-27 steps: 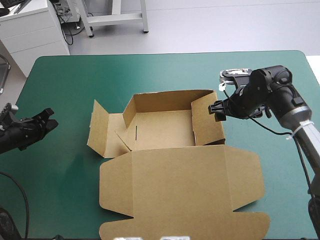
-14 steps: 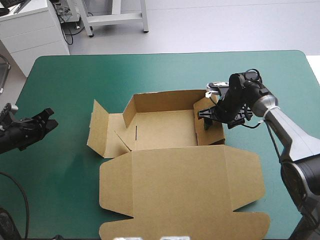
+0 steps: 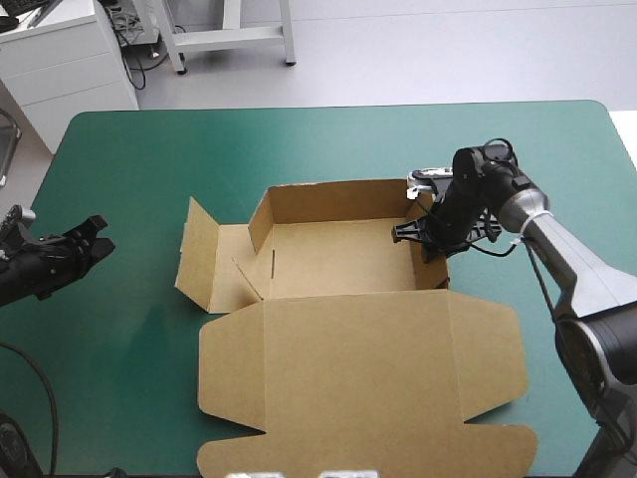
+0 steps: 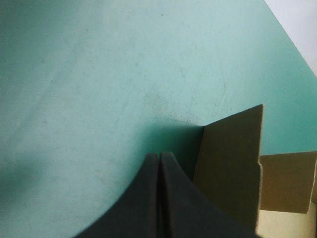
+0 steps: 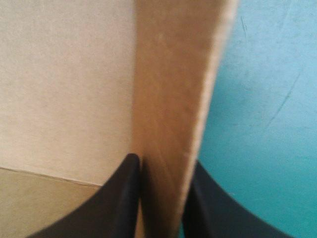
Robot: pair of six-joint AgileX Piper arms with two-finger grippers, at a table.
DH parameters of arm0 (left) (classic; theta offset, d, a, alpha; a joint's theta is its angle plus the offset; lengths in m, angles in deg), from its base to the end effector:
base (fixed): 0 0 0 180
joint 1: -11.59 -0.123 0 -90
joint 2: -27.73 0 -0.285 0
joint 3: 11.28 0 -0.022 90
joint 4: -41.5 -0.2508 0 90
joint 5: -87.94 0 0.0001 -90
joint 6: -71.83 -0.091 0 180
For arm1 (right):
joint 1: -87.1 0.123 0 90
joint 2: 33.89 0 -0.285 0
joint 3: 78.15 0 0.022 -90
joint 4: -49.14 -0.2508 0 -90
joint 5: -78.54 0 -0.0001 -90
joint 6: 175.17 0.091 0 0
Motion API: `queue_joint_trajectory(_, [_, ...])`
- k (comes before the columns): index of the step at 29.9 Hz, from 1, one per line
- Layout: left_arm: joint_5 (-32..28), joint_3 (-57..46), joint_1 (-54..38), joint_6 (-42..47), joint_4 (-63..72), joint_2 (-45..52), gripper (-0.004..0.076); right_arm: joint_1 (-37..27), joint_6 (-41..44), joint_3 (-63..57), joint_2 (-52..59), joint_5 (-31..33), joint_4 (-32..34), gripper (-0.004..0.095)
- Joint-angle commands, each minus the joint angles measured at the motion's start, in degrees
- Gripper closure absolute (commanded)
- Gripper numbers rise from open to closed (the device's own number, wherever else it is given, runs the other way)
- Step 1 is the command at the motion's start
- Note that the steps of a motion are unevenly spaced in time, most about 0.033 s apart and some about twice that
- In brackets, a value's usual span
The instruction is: Fold the box
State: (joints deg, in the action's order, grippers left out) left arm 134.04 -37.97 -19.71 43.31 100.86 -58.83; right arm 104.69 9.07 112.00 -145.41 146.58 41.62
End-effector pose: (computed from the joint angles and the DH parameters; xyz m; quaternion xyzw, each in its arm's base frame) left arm 0.2572 0.0903 0.2731 -0.2945 0.8478 -0.2800 0.3407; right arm 0.3508 0.1228 0.2715 -0.0968 0.9890 0.0791 0.0785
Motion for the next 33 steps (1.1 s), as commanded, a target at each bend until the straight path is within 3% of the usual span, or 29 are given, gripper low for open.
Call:
queue_joint_trajectory(1, [-0.83, 1.47, 0.11, -0.24, 1.10, 1.87, 0.0756, 0.03, -1.61, 1.51, 2.71, 0.84, -0.06, 0.0920])
queue_joint_trajectory(11, [-0.82, 1.47, 0.11, -1.82, -0.96, 1.87, 0.0756, -0.08, -3.28, 6.89, 5.62, 3.43, 1.22, 0.0926])
queue_joint_trajectory(16, [-2.22, 1.47, 0.11, -1.86, -1.26, 1.87, 0.0756, -0.08, -2.58, 9.59, 14.53, 3.44, 2.05, 0.0926])
queue_joint_trajectory(24, [-2.78, 1.47, 0.11, -1.86, -2.26, 1.77, 0.0756, -0.08, -1.51, 9.59, 28.26, 3.44, -3.25, 0.0926])
queue_joint_trajectory(33, [2.56, 1.47, 0.23, -8.90, 1.66, 1.77, 0.0749, -0.08, -1.62, 9.59, 31.69, 3.01, -3.14, 0.0926])
